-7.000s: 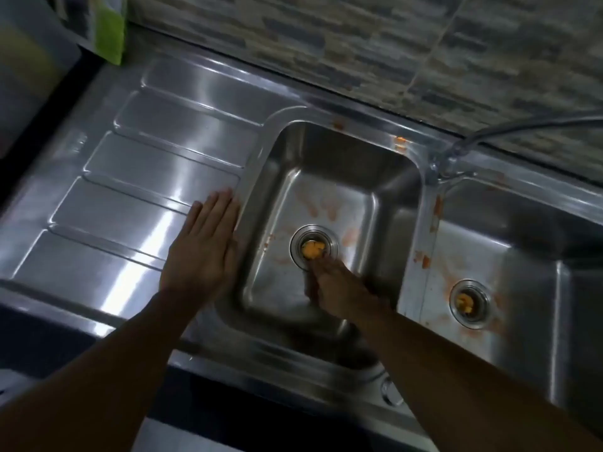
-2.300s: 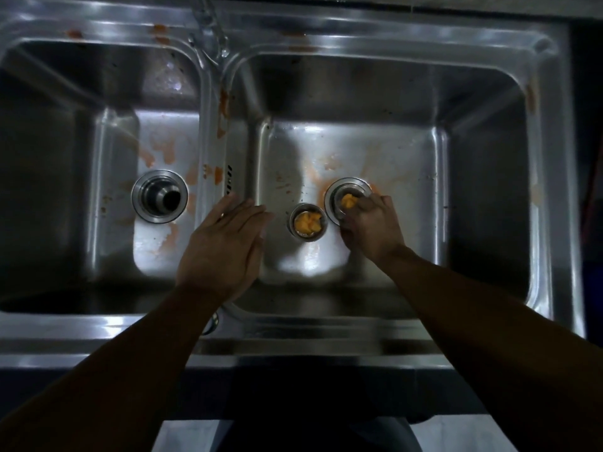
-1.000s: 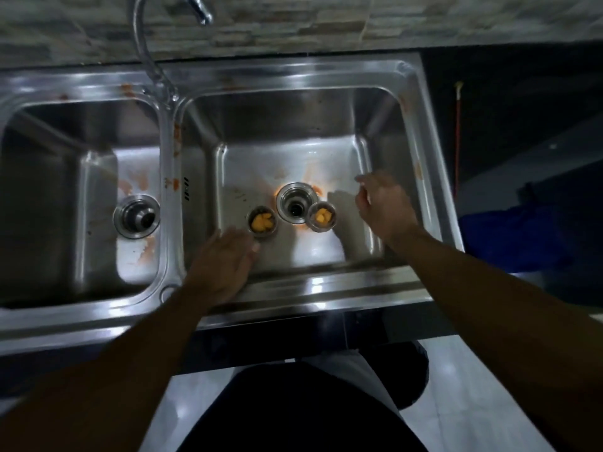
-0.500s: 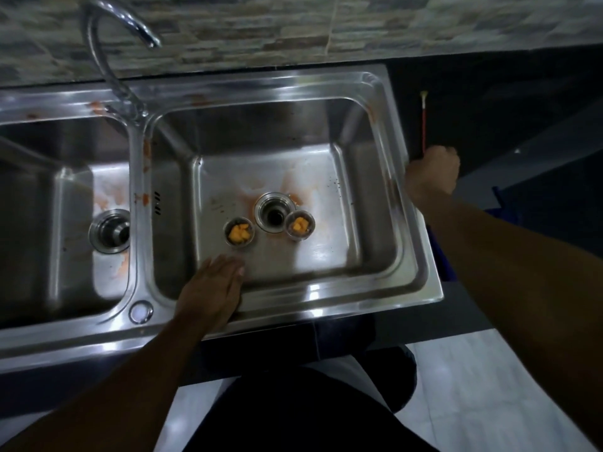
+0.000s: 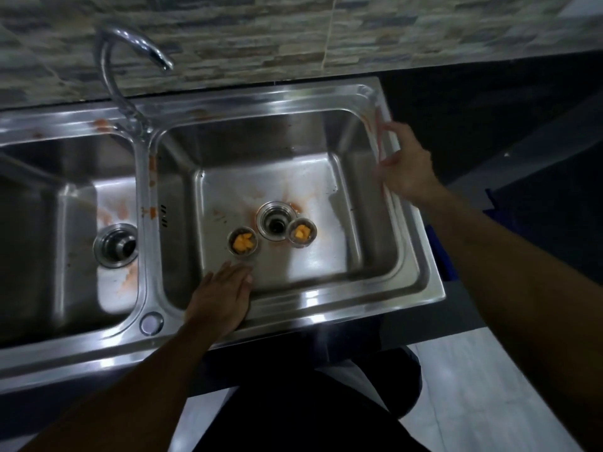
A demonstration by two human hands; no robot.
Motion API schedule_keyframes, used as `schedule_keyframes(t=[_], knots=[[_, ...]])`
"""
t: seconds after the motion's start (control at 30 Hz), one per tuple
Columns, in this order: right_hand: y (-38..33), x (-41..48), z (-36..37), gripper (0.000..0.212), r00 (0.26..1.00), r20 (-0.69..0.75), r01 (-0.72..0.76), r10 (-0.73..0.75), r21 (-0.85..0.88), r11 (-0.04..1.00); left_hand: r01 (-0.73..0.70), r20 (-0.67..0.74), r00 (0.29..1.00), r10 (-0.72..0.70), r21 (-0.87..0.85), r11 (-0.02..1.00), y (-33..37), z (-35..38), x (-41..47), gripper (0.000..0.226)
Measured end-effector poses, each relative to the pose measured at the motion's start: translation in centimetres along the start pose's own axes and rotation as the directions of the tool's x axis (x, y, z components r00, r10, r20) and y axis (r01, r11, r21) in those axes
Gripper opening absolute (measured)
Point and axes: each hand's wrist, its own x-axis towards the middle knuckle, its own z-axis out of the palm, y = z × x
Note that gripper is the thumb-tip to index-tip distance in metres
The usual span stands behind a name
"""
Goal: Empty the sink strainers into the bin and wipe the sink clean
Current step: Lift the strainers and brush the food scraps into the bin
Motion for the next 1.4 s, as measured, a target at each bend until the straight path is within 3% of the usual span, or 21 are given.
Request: schedule_keyframes(t=[0.07, 0.13, 0.2, 0.23, 0.3, 0.4, 0.47, 0.57, 0.63, 0.77, 0.9, 0.97, 1.17, 1.4], knots=[[-1.0, -2.5, 1.6, 0.059, 0.986, 0.162, -0.001, -0.024, 0.152, 0.988, 0.015, 0.006, 1.0, -0.015, -0.018, 1.0, 0.0, 0.0, 0.1, 0.047], [-1.8, -5.1, 3.5, 0.05, 0.954, 0.292, -0.153, 0.062, 0.299, 0.942, 0.035, 0.011, 0.999, -0.035, -0.038, 0.999, 0.3, -0.1, -0.1, 0.048], [-2.3, -8.0, 5.5, 0.045, 0.911, 0.395, -0.313, 0.119, 0.471, 0.825, 0.051, 0.024, 0.998, -0.05, -0.05, 0.997, 0.5, -0.3, -0.2, 0.049], [-2.4, -9.4, 6.4, 0.043, 0.905, 0.41, -0.343, 0.117, 0.539, 0.769, 0.065, 0.044, 0.997, -0.062, -0.052, 0.997, 0.6, -0.5, -0.2, 0.049], [-2.3, -11.8, 8.5, 0.033, 0.937, 0.327, -0.3, 0.119, 0.585, 0.754, 0.132, 0.102, 0.987, -0.123, -0.088, 0.987, 0.9, -0.9, 0.1, 0.048], [-0.9, -15.3, 11.3, 0.016, 0.988, 0.102, -0.155, 0.12, 0.497, 0.854, 0.323, 0.157, 0.944, -0.291, -0.245, 0.914, 0.9, -1.6, 1.4, 0.049], [0.7, -17.5, 12.3, 0.014, 0.999, -0.033, 0.021, -0.012, 0.28, 0.96, 0.432, 0.213, 0.899, -0.383, -0.291, 0.853, 0.5, -1.7, 2.7, 0.064], [2.5, -20.2, 13.1, 0.018, 0.972, -0.16, 0.181, -0.175, 0.025, 0.983, 0.475, 0.231, 0.878, -0.419, -0.314, 0.822, -0.3, -1.3, 5.0, 0.069], [3.0, -21.2, 13.3, 0.015, 0.954, -0.193, 0.218, -0.231, -0.085, 0.972, 0.432, 0.167, 0.902, -0.398, -0.357, 0.828, -0.9, -0.7, 6.6, 0.069], [3.6, -21.2, 13.5, 0.016, 0.94, -0.212, 0.226, -0.269, -0.209, 0.952, 0.292, 0.042, 0.953, -0.299, -0.387, 0.875, -2.2, 1.1, 9.3, 0.097], [3.9, -20.9, 14.7, 0.023, 0.923, -0.246, 0.233, -0.295, -0.253, 0.939, 0.155, -0.022, 0.984, -0.175, -0.369, 0.917, -3.5, 3.0, 11.5, 0.107], [4.0, -21.0, 15.2, 0.024, 0.918, -0.265, 0.228, -0.296, -0.261, 0.938, 0.106, -0.047, 0.99, -0.134, -0.386, 0.917, -4.0, 3.6, 12.3, 0.104], [4.4, -20.6, 15.8, 0.036, 0.923, -0.259, 0.211, -0.286, -0.281, 0.936, -0.059, -0.177, 0.984, -0.013, -0.398, 0.916, -4.0, 3.4, 12.3, 0.062], [3.9, -20.4, 15.3, 0.024, 0.913, -0.302, 0.224, -0.273, -0.189, 0.956, -0.186, -0.269, 0.961, 0.067, -0.446, 0.875, 0.2, 0.6, 9.7, 0.07]])
